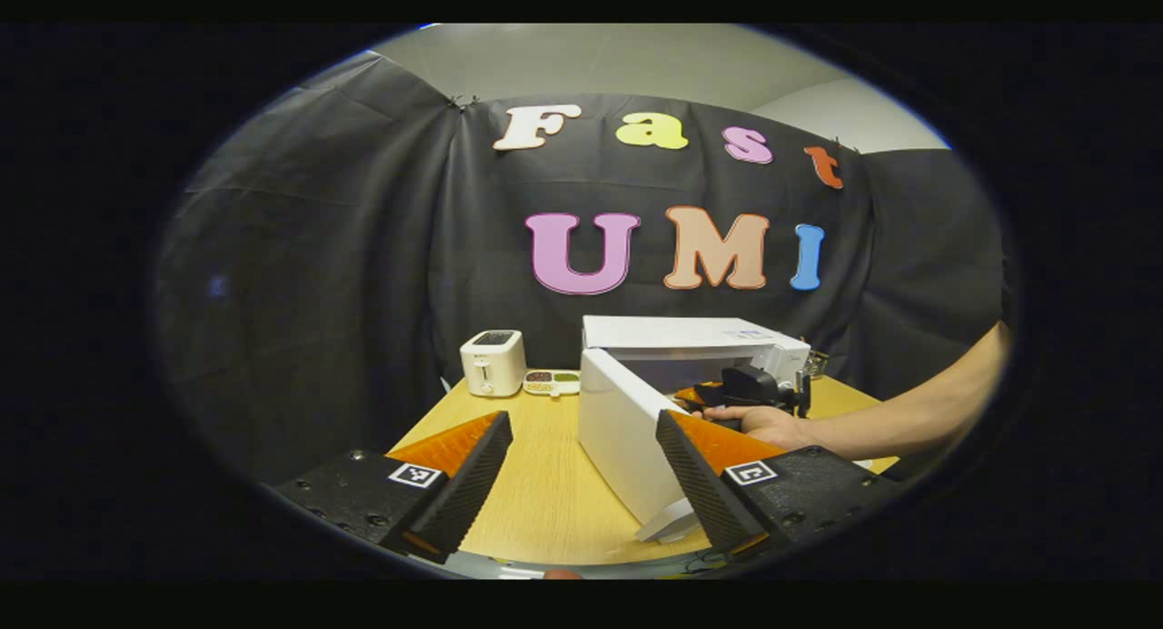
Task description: Open the microwave oven with the left hand, put the food in, and close the microwave oven.
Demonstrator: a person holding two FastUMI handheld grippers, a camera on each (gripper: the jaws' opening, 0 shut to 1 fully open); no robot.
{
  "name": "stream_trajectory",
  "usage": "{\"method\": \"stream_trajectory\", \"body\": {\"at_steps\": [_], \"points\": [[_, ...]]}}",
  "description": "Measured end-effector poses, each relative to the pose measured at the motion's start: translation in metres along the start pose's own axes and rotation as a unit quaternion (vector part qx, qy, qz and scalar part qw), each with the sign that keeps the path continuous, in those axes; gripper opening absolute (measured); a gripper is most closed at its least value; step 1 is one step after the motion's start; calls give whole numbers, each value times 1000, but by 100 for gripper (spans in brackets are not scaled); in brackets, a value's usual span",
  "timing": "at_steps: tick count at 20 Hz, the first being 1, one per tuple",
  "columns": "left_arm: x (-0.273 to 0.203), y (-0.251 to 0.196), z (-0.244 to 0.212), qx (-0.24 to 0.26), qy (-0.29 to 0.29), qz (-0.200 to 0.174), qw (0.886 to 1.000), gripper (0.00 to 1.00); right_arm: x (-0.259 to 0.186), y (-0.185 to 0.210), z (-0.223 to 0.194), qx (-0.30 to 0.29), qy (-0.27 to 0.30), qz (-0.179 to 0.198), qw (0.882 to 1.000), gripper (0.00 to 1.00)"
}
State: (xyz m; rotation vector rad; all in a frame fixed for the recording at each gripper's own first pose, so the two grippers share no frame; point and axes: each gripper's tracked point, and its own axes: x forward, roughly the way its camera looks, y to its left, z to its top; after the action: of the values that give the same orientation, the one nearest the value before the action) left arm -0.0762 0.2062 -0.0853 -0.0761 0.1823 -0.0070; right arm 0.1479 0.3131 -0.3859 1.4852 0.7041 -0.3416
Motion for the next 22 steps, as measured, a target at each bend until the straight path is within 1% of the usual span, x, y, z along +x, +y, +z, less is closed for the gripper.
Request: {"method": "stream_trajectory", "body": {"at_steps": [3,4,7,8,9,10,11,12,13,14,15,17,18,20,21,22], "points": [[-1,2,-7,-9,7,1,1000,94,11,3,-1,9,-12,2,1000,32],[-2,2,-10,-15,11,-1,1000,96,15,3,-3,6,-13,1,1000,32],[-5,4,-13,-21,17,0,1000,96,20,2,-7,8,-15,1,1000,32],[-5,6,-12,-22,15,2,1000,96,22,4,-8,11,-16,4,1000,24],[-4,6,-13,-24,16,2,1000,96,24,4,-9,5,-14,3,1000,24],[-3,5,-14,-26,17,3,1000,96,26,3,-8,-5,-14,1,1000,31],[-3,4,-14,-28,19,3,999,96,27,3,-12,-14,-13,0,1000,30],[-3,4,-13,-29,18,3,999,96,29,3,-12,-16,-10,-6,1000,39],[-3,3,-11,-29,16,1,999,96,27,-2,-15,-14,-4,-19,1000,31],[-3,2,-11,-30,14,-1,999,96,31,-3,-16,-8,1,-25,1000,32],[-3,0,-11,-29,14,-3,999,96,28,-6,-17,-5,6,-35,999,36],[-2,-3,-11,-29,15,-6,999,96,26,-5,-16,-10,10,-42,999,60],[-3,-4,-12,-29,15,-7,999,96,25,-3,-14,-17,11,-44,999,65],[-2,-5,-11,-30,14,-9,999,96,22,-4,-12,-30,19,-59,998,88],[-1,-5,-11,-30,14,-10,999,96,19,-9,-10,-38,21,-72,996,77],[-1,-5,-11,-30,14,-10,999,96,18,-14,-8,-45,24,-83,995,80]]}}
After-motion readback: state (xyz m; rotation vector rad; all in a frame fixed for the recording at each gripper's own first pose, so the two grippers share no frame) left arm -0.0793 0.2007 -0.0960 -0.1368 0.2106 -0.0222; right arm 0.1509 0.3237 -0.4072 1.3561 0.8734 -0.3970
